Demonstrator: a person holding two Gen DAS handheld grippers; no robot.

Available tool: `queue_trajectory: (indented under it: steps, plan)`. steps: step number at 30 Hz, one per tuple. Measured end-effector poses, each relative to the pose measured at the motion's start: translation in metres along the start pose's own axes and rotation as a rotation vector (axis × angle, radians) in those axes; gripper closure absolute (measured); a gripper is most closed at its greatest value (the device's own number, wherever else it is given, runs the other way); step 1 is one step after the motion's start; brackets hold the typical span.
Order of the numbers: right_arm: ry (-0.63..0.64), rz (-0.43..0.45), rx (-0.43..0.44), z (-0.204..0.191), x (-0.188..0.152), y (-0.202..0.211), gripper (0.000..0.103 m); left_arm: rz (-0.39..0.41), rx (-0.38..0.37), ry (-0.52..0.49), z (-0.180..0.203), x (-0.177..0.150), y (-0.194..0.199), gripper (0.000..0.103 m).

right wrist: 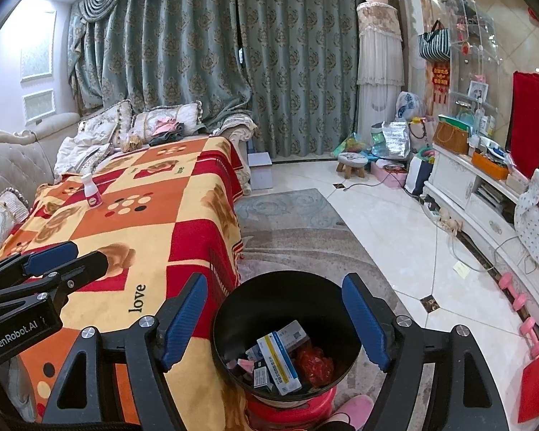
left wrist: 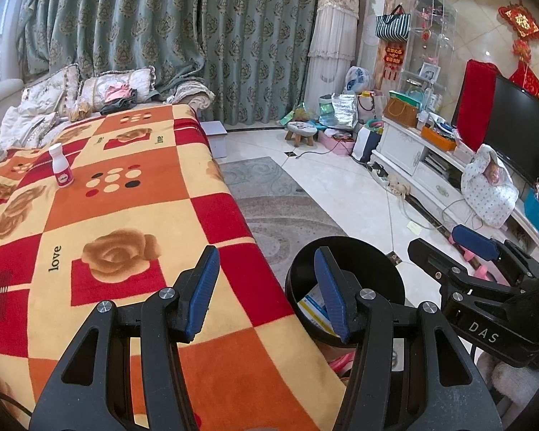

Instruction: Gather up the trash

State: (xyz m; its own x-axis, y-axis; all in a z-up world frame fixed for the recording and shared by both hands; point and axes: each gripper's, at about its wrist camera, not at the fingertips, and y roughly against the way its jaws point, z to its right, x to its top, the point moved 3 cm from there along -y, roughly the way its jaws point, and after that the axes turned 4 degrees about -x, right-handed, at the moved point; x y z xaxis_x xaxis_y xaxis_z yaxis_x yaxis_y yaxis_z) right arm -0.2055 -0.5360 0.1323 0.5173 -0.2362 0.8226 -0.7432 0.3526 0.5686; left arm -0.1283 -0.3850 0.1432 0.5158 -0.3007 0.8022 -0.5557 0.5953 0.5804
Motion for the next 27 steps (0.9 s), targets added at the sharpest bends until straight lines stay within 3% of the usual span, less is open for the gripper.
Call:
queue_trajectory:
  steps: [27]
  plan:
    - [0.006, -0.024, -0.001, -0.001, -0.004, -0.005, 0.026, -0.045, -0.043, 0.026, 0.0, -0.013, -0.006, 0.049]
